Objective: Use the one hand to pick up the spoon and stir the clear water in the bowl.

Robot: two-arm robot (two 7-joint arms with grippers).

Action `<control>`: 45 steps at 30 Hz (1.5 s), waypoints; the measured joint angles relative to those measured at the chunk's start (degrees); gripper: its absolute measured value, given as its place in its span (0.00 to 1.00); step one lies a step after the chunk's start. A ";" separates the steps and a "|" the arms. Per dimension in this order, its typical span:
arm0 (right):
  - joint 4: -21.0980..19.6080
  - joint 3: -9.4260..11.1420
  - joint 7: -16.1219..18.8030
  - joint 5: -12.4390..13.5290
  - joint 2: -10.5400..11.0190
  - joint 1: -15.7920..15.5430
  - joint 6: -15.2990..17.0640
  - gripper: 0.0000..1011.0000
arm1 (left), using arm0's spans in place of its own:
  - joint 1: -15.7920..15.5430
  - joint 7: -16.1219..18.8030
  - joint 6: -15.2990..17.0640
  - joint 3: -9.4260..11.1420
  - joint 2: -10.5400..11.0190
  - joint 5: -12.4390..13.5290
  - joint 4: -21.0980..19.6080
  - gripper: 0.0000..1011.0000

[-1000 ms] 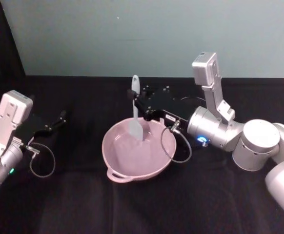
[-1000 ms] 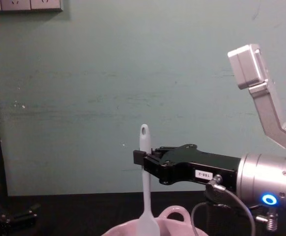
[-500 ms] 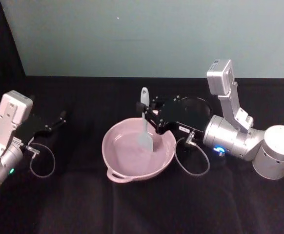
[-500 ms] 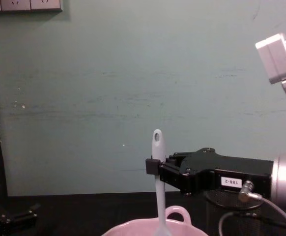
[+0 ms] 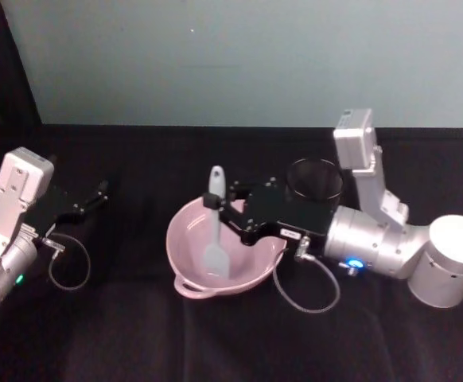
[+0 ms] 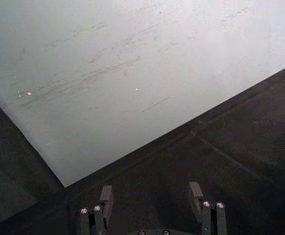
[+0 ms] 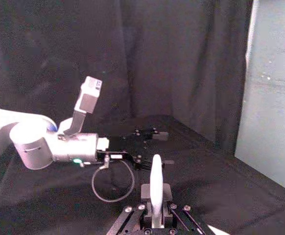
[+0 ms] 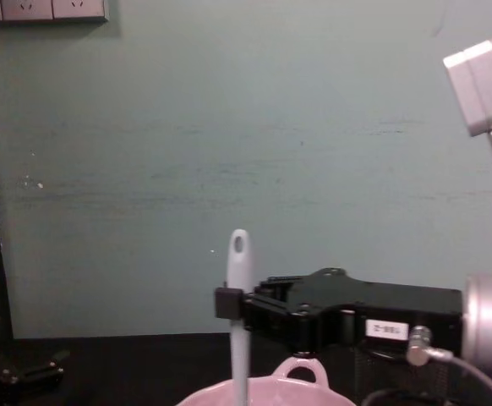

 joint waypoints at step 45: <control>11.89 5.19 -5.41 -6.89 -6.29 2.94 -9.01 0.12 | 0.00 0.00 0.00 0.00 0.00 0.00 0.00 1.00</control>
